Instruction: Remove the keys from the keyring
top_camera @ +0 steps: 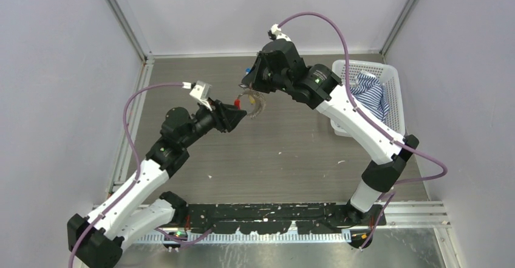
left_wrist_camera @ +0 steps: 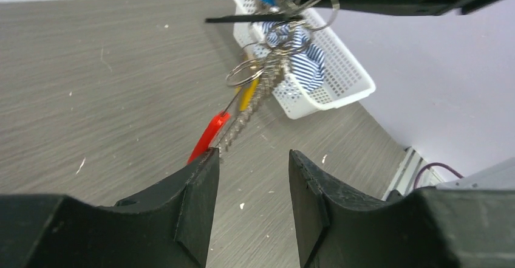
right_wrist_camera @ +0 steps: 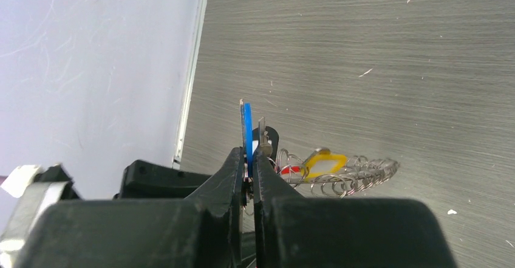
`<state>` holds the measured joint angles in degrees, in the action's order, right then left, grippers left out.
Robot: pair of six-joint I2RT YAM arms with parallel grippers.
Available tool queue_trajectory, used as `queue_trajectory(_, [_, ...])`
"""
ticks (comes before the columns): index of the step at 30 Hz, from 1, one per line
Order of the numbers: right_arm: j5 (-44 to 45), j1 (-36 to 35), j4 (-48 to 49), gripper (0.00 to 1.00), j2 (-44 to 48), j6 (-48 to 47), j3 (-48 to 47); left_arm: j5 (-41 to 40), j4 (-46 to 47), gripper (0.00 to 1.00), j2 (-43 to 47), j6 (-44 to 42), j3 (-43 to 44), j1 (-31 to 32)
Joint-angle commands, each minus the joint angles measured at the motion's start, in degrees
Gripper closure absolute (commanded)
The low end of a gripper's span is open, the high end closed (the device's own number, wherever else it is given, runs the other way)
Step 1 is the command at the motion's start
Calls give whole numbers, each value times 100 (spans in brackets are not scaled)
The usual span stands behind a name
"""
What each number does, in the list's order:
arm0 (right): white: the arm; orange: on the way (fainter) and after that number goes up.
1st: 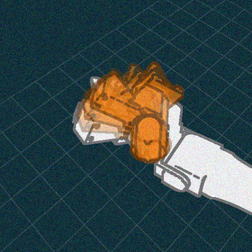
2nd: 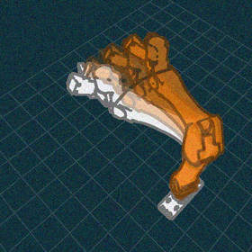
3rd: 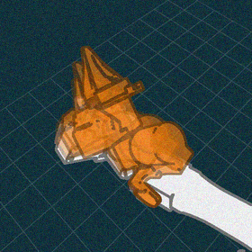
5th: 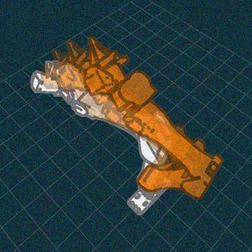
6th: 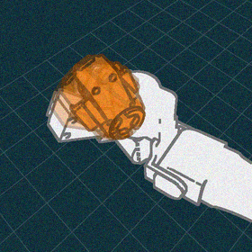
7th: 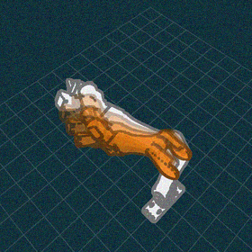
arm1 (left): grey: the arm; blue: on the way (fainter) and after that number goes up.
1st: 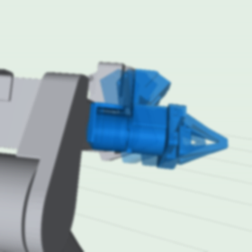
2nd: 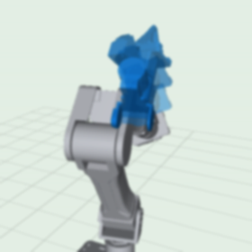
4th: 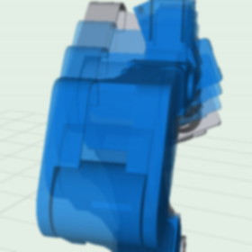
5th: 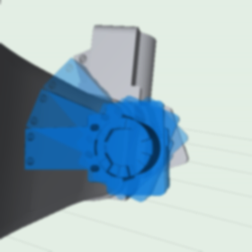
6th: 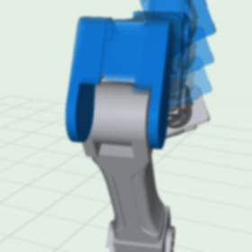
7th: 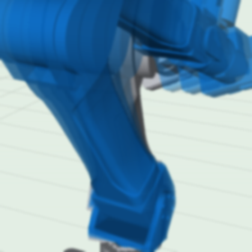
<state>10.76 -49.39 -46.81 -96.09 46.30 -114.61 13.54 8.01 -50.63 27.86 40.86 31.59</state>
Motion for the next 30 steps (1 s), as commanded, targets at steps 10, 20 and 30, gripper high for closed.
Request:
queue_trajectory(10, [119,-59,57,98,401,103,-335,478,-532,45,946,-104,685,7])
queue_trajectory(20, [66,-62,-103,98,444,188,-510,825,-2150,43,187,-379,2034,5])
queue_trajectory(30, [-24,-61,-109,98,448,230,-583,826,-2005,52,-221,-469,1776,5])
